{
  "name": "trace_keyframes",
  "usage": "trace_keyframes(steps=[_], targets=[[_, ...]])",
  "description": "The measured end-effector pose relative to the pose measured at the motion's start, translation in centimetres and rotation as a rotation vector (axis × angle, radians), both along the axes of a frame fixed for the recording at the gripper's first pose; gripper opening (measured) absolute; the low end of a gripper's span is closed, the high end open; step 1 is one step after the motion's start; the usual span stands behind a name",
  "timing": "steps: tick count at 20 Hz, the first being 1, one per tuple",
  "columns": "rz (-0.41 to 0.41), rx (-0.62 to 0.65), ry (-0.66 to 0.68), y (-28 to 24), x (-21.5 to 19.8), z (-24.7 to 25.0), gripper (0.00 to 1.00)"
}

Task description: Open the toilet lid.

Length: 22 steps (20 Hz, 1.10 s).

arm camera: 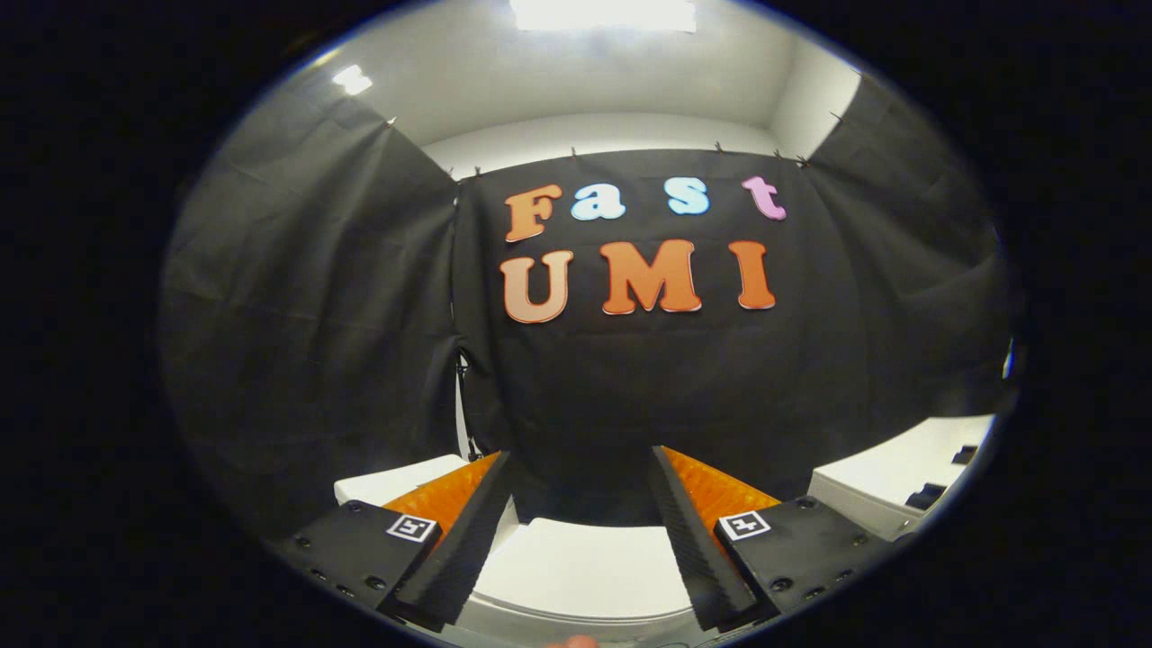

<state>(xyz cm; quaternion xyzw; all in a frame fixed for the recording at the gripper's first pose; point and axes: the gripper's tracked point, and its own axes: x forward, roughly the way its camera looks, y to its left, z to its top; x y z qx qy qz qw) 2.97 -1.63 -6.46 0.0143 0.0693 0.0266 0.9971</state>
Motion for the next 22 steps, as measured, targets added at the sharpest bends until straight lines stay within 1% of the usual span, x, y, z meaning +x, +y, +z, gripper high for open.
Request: trace_keyframes(steps=[2, 3, 8, 9, 10, 12, 15, 17, 20, 21, 22], targets=[[-0.051, 0.147, 0.042, -4.0, 0.5, -1.2, 0.98], [-0.077, 0.199, 0.058, -5.8, 0.4, -2.0, 0.98], [-0.190, 0.341, 0.124, -14.3, -1.0, -6.8, 0.98], [-0.207, 0.367, 0.159, -15.1, -1.8, -8.3, 0.98], [-0.231, 0.391, 0.153, -16.5, -1.8, -9.5, 0.99], [-0.255, 0.481, 0.189, -18.5, -2.5, -11.4, 0.99], [-0.342, 0.685, 0.250, -21.6, -2.8, -16.0, 0.99], [-0.386, 0.764, 0.300, -23.0, -4.8, -19.7, 0.98], [-0.499, 0.878, 0.371, -25.9, -6.5, -24.2, 0.98], [-0.521, 0.916, 0.384, -26.6, -6.7, -25.0, 0.98], [-0.522, 0.945, 0.385, -27.0, -7.1, -25.3, 0.98]])
